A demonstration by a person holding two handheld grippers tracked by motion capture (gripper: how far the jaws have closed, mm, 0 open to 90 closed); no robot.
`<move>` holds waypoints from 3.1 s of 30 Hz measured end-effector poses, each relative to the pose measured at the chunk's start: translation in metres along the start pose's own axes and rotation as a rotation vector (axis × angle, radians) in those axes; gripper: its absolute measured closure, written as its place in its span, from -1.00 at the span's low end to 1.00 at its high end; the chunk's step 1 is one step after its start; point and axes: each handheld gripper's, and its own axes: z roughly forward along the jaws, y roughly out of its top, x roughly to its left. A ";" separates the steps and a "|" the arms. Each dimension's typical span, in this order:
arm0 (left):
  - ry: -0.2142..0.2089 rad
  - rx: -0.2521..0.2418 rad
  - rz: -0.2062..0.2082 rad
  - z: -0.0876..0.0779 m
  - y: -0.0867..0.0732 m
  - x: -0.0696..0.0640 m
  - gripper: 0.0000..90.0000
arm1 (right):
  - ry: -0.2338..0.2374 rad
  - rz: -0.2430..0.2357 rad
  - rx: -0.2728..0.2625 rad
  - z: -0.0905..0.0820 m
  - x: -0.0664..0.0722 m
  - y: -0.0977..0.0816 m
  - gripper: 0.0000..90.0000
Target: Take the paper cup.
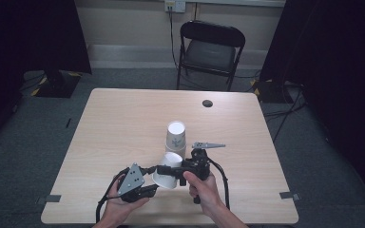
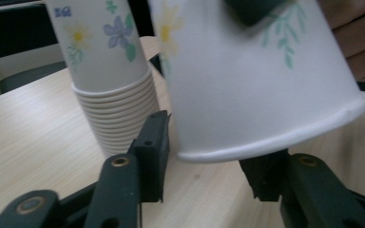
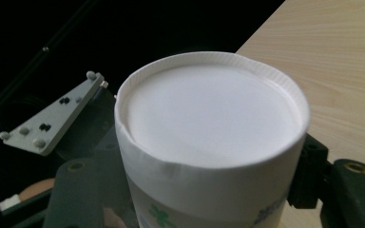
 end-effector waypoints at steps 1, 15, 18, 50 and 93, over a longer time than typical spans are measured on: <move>0.006 -0.011 0.003 0.001 0.000 -0.001 0.34 | -0.001 0.009 -0.001 0.000 0.000 0.000 -0.25; -0.016 -0.069 -0.068 -0.005 0.000 0.009 0.74 | 0.014 0.059 -0.033 -0.001 0.000 -0.003 -0.27; -0.022 -0.061 -0.084 -0.007 0.001 0.010 0.79 | 0.028 0.067 -0.020 -0.001 0.000 -0.003 -0.31; -0.005 -0.011 -0.192 -0.013 -0.006 0.031 0.87 | -0.090 -0.130 0.008 -0.008 0.004 0.001 -0.64; -0.180 0.299 -0.318 0.010 -0.015 0.032 0.85 | -0.188 -0.567 0.169 -0.005 0.025 0.001 0.02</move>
